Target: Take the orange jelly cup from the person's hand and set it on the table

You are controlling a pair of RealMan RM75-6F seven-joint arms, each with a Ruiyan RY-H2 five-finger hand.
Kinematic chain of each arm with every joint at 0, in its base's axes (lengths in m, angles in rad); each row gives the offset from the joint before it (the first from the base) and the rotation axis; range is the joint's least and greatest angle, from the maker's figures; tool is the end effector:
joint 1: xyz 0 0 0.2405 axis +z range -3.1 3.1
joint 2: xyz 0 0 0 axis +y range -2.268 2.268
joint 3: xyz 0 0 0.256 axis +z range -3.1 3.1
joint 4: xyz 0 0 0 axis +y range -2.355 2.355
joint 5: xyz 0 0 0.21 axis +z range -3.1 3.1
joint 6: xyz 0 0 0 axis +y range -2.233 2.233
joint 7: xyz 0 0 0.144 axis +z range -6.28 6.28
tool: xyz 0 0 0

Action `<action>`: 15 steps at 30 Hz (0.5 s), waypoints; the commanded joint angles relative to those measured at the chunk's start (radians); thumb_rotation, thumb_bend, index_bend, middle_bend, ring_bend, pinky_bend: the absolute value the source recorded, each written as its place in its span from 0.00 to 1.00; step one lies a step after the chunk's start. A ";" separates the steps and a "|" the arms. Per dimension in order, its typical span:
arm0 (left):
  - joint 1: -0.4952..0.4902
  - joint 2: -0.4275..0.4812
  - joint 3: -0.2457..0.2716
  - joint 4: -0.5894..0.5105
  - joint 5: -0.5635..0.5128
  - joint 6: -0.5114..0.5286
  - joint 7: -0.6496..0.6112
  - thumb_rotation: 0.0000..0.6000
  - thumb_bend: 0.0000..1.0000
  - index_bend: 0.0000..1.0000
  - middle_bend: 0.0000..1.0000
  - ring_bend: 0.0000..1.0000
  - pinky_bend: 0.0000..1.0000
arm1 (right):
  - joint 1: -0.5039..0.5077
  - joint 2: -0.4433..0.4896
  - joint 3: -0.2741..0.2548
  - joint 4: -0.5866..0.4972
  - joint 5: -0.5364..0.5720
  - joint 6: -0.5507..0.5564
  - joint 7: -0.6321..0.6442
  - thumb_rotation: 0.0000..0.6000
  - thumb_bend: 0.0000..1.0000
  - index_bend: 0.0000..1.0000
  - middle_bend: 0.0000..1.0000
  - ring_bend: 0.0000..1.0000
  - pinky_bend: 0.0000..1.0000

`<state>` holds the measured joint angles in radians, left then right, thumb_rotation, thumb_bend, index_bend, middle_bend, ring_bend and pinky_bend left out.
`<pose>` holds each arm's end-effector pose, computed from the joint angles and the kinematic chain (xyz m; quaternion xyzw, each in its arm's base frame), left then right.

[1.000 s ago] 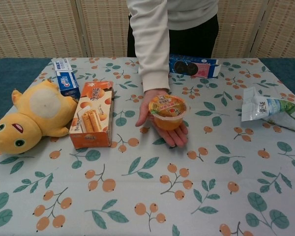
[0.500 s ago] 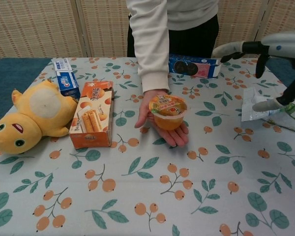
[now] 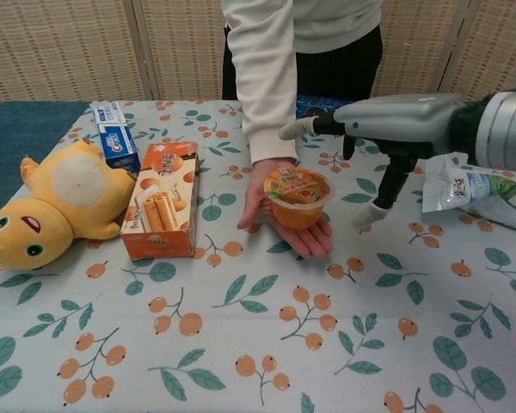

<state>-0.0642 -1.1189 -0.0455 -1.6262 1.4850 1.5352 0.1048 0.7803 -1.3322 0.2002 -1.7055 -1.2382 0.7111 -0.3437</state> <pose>-0.3113 0.1734 0.1647 -0.5933 -0.3570 -0.3665 0.6215 -0.1119 -0.3229 0.0102 0.8352 -0.3179 0.3272 0.3073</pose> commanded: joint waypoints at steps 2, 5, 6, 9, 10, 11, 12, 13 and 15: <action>0.003 0.000 0.001 0.003 -0.002 0.001 -0.001 1.00 0.32 0.05 0.00 0.01 0.00 | 0.045 -0.053 -0.003 0.051 0.058 -0.024 -0.027 1.00 0.10 0.00 0.00 0.00 0.26; 0.006 0.000 0.001 0.005 -0.004 0.001 -0.003 1.00 0.32 0.05 0.00 0.01 0.00 | 0.074 -0.083 -0.008 0.082 0.089 -0.040 -0.037 1.00 0.10 0.00 0.00 0.00 0.26; 0.007 -0.001 0.001 0.006 -0.004 0.002 -0.004 1.00 0.32 0.05 0.00 0.01 0.00 | 0.082 -0.092 -0.011 0.092 0.097 -0.044 -0.041 1.00 0.10 0.00 0.00 0.00 0.26; 0.010 -0.002 0.003 0.010 -0.004 0.004 -0.008 1.00 0.32 0.05 0.00 0.01 0.00 | 0.105 -0.117 -0.020 0.115 0.120 -0.049 -0.054 1.00 0.11 0.00 0.00 0.00 0.26; 0.011 -0.002 0.003 0.012 -0.007 0.003 -0.010 1.00 0.32 0.05 0.00 0.01 0.00 | 0.111 -0.128 -0.021 0.125 0.125 -0.045 -0.056 1.00 0.11 0.00 0.00 0.00 0.26; 0.012 -0.003 0.003 0.014 -0.008 0.002 -0.011 1.00 0.32 0.05 0.00 0.01 0.00 | 0.116 -0.136 -0.022 0.133 0.129 -0.042 -0.057 1.00 0.12 0.00 0.00 0.00 0.26; 0.012 -0.003 0.003 0.016 -0.010 0.001 -0.013 1.00 0.32 0.05 0.00 0.01 0.00 | 0.120 -0.143 -0.023 0.142 0.135 -0.040 -0.057 1.00 0.14 0.00 0.00 0.00 0.26; 0.013 -0.003 0.003 0.018 -0.010 0.001 -0.015 1.00 0.32 0.05 0.00 0.01 0.00 | 0.125 -0.150 -0.024 0.150 0.141 -0.040 -0.058 1.00 0.15 0.00 0.00 0.00 0.26; 0.014 -0.004 0.002 0.022 -0.010 0.002 -0.018 1.00 0.32 0.05 0.00 0.01 0.00 | 0.135 -0.166 -0.024 0.165 0.150 -0.039 -0.052 1.00 0.17 0.00 0.01 0.00 0.26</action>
<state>-0.0502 -1.1228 -0.0431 -1.6046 1.4748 1.5369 0.0865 0.9096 -1.4917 0.1771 -1.5464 -1.0920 0.6706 -0.3978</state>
